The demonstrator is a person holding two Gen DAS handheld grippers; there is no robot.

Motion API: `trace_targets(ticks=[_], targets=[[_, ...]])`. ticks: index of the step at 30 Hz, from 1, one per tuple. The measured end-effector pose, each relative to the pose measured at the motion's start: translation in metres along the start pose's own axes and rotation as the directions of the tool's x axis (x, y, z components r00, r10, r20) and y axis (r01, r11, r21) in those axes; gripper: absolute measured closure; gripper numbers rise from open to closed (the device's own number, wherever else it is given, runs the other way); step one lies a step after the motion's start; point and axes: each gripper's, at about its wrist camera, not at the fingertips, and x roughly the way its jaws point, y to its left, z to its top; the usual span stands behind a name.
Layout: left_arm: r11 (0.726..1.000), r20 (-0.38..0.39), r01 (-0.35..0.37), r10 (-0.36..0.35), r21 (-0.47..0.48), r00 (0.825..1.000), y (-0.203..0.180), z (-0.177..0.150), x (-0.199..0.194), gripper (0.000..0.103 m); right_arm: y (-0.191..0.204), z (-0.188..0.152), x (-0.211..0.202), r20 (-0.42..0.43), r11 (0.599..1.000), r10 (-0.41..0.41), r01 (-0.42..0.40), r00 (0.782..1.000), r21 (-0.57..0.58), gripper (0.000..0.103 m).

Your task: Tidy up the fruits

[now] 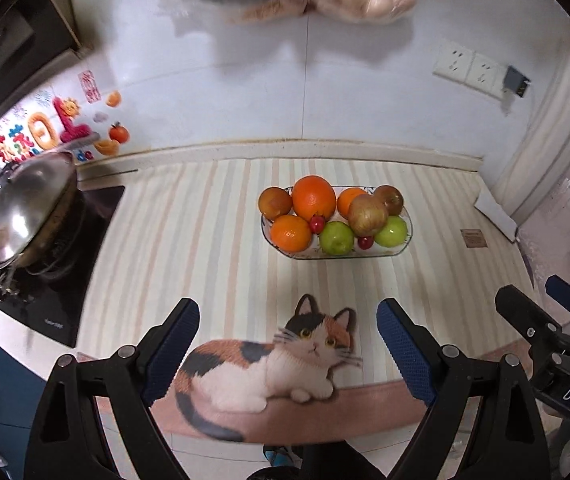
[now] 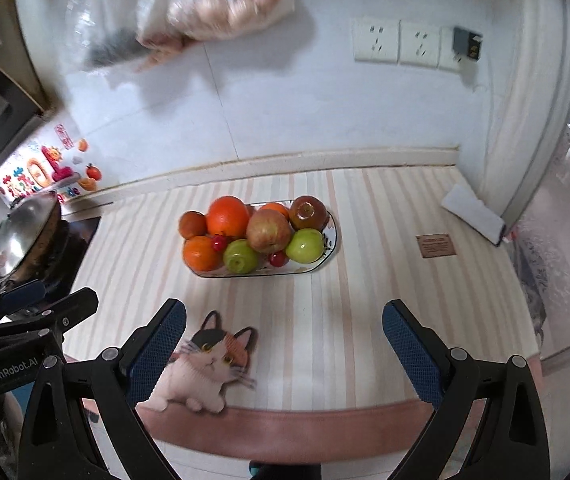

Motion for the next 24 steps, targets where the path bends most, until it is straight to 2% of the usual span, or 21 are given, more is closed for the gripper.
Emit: trace_targets(ticks=[5, 10, 14, 24], targets=[[1.0, 0.055, 0.0, -0.001, 0.017, 0.999, 0.006, -0.028, -0.048, 0.012, 0.016, -0.024, -0.06, 0.057, 1.0, -0.007, 0.006, 0.998, 0.007, 0.002], [1.0, 0.075, 0.031, -0.031, 0.002, 0.997, 0.014, -0.051, -0.087, 0.012, 0.03, -0.043, -0.117, 0.112, 1.0, -0.017, 0.017, 0.994, 0.009, 0.002], [1.0, 0.1, 0.027, -0.028, 0.008, 0.995, 0.013, -0.062, -0.111, 0.012, 0.037, -0.056, -0.154, 0.139, 1.0, -0.011, 0.011, 0.99, 0.003, 0.002], [1.0, 0.172, 0.005, -0.002, -0.019, 0.985, 0.003, -0.077, -0.157, 0.012, 0.028, -0.074, -0.205, 0.172, 0.999, 0.032, -0.031, 0.985, -0.011, 0.002]])
